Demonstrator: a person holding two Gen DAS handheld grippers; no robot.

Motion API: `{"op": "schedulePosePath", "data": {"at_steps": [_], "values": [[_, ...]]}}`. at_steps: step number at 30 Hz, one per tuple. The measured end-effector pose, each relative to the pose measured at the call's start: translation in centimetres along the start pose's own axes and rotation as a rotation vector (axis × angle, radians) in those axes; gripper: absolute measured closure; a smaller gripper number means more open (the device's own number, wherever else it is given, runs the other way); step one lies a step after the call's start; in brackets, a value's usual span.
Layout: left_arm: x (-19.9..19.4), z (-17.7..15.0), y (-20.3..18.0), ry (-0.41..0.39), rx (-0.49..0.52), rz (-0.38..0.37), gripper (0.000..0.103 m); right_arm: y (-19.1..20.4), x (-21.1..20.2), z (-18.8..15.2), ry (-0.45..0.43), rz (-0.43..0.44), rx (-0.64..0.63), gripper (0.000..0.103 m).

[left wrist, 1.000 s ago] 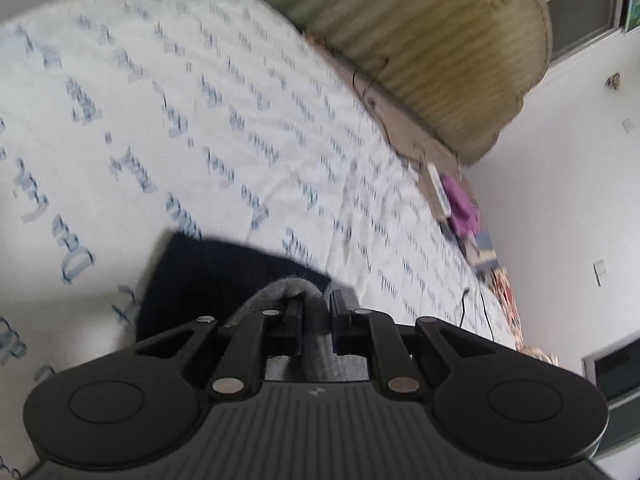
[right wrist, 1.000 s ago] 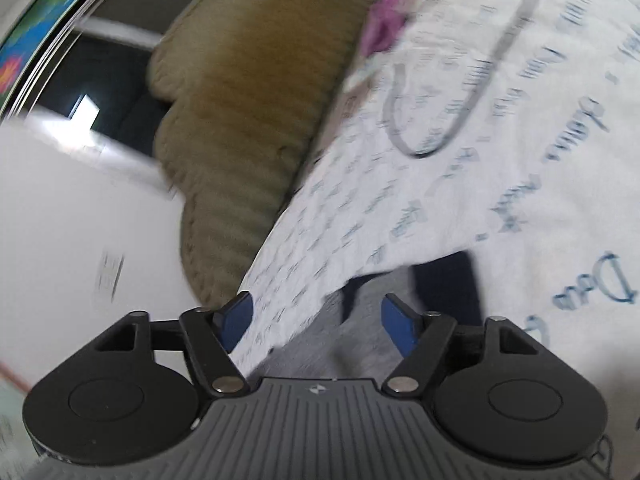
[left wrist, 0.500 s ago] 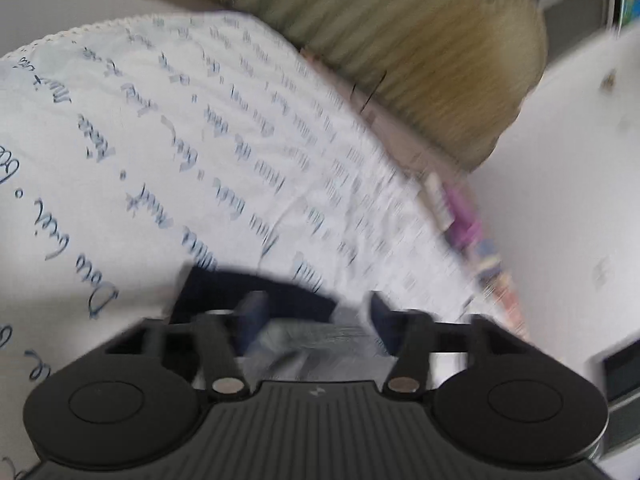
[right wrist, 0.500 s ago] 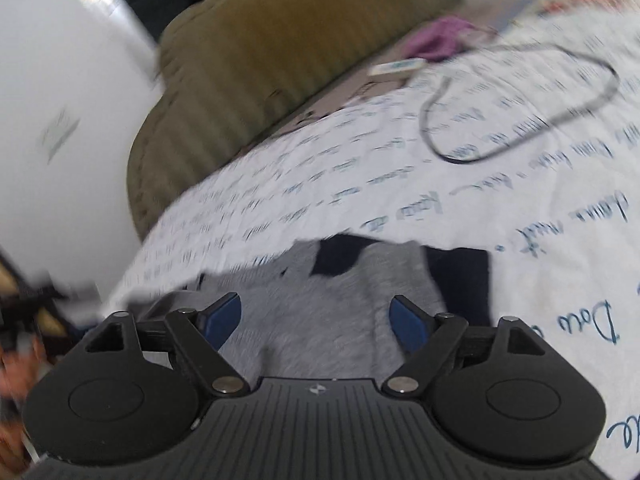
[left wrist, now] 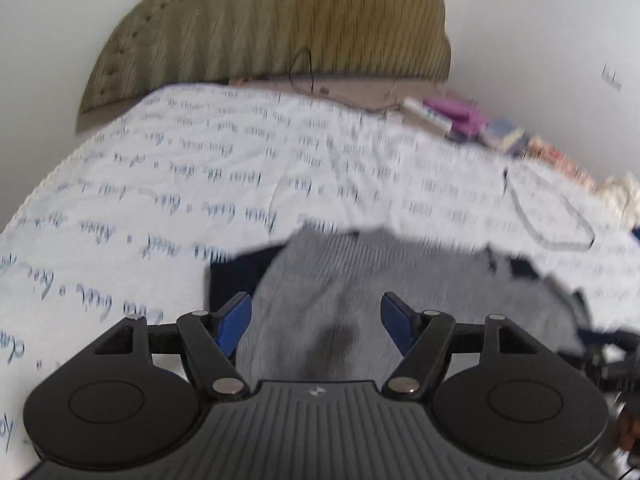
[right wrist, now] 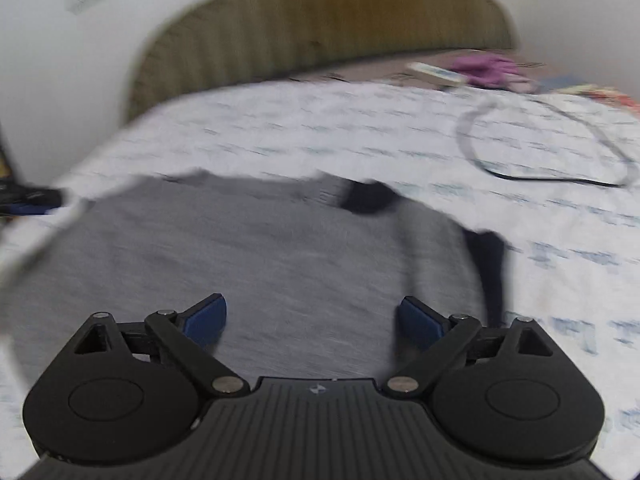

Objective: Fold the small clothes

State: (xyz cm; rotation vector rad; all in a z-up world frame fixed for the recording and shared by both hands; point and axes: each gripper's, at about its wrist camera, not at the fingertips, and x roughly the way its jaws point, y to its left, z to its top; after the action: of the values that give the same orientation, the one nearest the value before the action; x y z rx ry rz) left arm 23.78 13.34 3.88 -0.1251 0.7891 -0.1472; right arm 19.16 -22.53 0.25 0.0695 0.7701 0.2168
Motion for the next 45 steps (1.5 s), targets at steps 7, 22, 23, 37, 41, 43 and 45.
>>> {"op": "schedulePosePath", "data": {"at_steps": [7, 22, 23, 37, 41, 43, 45], "values": [[-0.1, -2.9, 0.2, 0.044, 0.027, 0.041, 0.032, 0.4, -2.4, -1.8, -0.044, 0.035, -0.012, 0.002], [-1.0, -5.7, -0.3, -0.016, 0.086, 0.129, 0.027, -0.1, -1.9, -3.2, -0.163, -0.008, -0.026, 0.002], [-1.1, -5.8, -0.5, -0.034, 0.102, 0.151, 0.026, 0.0, -1.6, -3.2, -0.158, -0.02, -0.04, 0.002], [0.7, -5.9, 0.9, -0.124, 0.128, 0.266, 0.018, 1.7, -1.3, -3.4, -0.146, -0.134, -0.249, 0.003], [0.0, -6.1, 0.2, -0.134, 0.184, 0.305, 0.018, 2.2, -2.1, -3.2, -0.153, -0.231, -0.376, 0.005], [-0.6, -6.0, 0.5, -0.143, 0.186, 0.311, 0.018, 2.3, -2.6, -3.1, -0.164, -0.283, -0.439, 0.005], [-0.9, -5.9, 1.2, -0.139, 0.177, 0.306, 0.018, 2.1, -2.8, -2.8, -0.167, -0.314, -0.46, 0.004]]}}
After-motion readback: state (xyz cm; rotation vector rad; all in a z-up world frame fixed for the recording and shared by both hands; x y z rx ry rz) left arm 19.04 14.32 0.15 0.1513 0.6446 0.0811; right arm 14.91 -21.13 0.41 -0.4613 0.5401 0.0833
